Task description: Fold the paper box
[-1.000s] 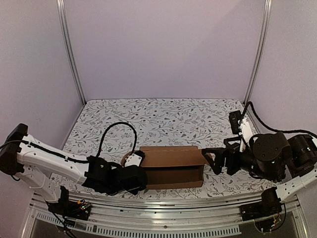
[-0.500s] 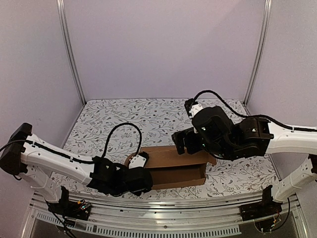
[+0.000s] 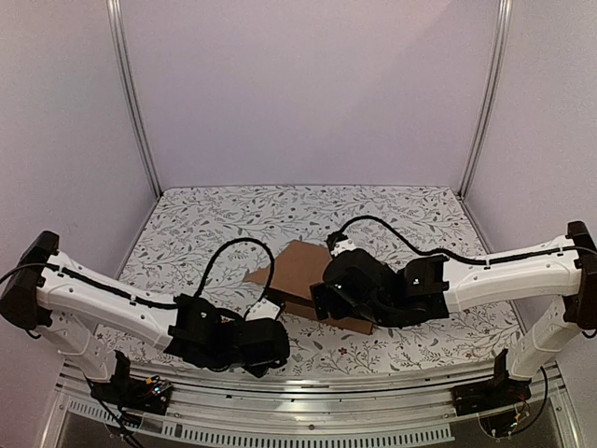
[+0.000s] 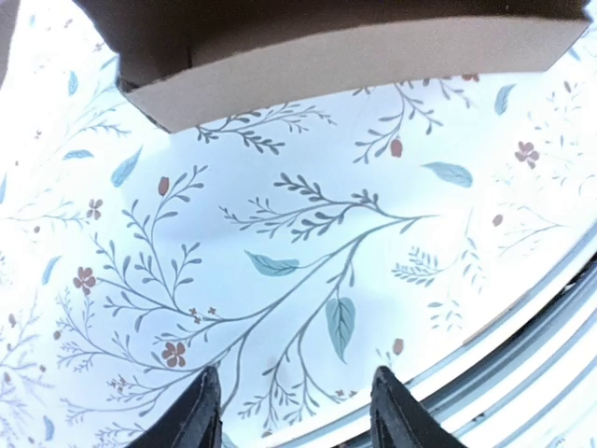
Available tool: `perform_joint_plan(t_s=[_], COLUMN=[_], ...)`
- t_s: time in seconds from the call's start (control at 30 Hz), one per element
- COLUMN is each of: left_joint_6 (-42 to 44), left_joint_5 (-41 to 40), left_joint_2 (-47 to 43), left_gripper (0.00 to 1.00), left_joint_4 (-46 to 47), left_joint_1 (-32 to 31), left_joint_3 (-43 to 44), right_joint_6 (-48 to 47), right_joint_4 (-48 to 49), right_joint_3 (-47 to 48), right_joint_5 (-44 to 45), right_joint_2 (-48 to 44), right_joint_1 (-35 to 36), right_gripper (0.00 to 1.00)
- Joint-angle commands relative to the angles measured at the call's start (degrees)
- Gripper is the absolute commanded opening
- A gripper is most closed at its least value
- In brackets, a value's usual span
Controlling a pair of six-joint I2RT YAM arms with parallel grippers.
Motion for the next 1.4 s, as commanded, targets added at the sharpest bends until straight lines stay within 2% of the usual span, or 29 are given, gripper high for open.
perform_joint_plan(t_s=[0.0, 0.3, 0.43, 0.57, 0.7, 0.87, 1.1, 1.27, 1.37], left_joint_6=[1.4, 14.7, 19.3, 21.8, 23.2, 24.5, 24.0, 24.2, 23.9], left_joint_5=[2.0, 6.4, 11.7, 19.7, 26.6, 31.7, 32.6, 31.6, 31.8], left_joint_2=[-5.7, -18.9, -22.5, -22.5, -16.9, -5.2, 8.2, 13.9, 15.8], left_gripper=[0.55, 0.59, 0.52, 0.44, 0.4, 0.36, 0.3, 0.27, 0.26], left_joint_4=[-1.4, -2.6, -0.6, 6.5, 14.3, 18.9, 22.2, 22.9, 23.3], left_joint_1=[-1.8, 0.2, 7.3, 17.1, 25.9, 32.8, 38.0, 38.4, 38.3], left_joint_3=[2.2, 6.0, 7.6, 5.8, 5.3, 9.5, 13.5, 13.8, 13.1], right_joint_6=[3.3, 2.9, 2.5, 1.9, 0.7, -0.9, -2.8, -3.9, -4.1], right_joint_4=[2.4, 4.7, 6.0, 7.3, 7.4, 7.0, 4.9, 3.2, 2.7], right_joint_3=[-2.5, -3.7, -4.7, -6.3, -7.1, -7.8, -7.1, -7.2, -8.9], right_joint_5=[0.5, -1.0, -1.9, -3.4, -4.6, -6.1, -6.2, -3.0, -3.0], right_joint_2=[2.1, 7.4, 8.2, 7.3, 5.5, 2.3, -3.0, -7.6, -9.0], right_joint_1=[-0.2, -0.2, -0.3, -0.4, -0.7, -1.1, -1.1, -1.9, -4.3], right_gripper=[0.99, 0.99, 0.95, 0.82, 0.67, 0.56, 0.51, 0.48, 0.41])
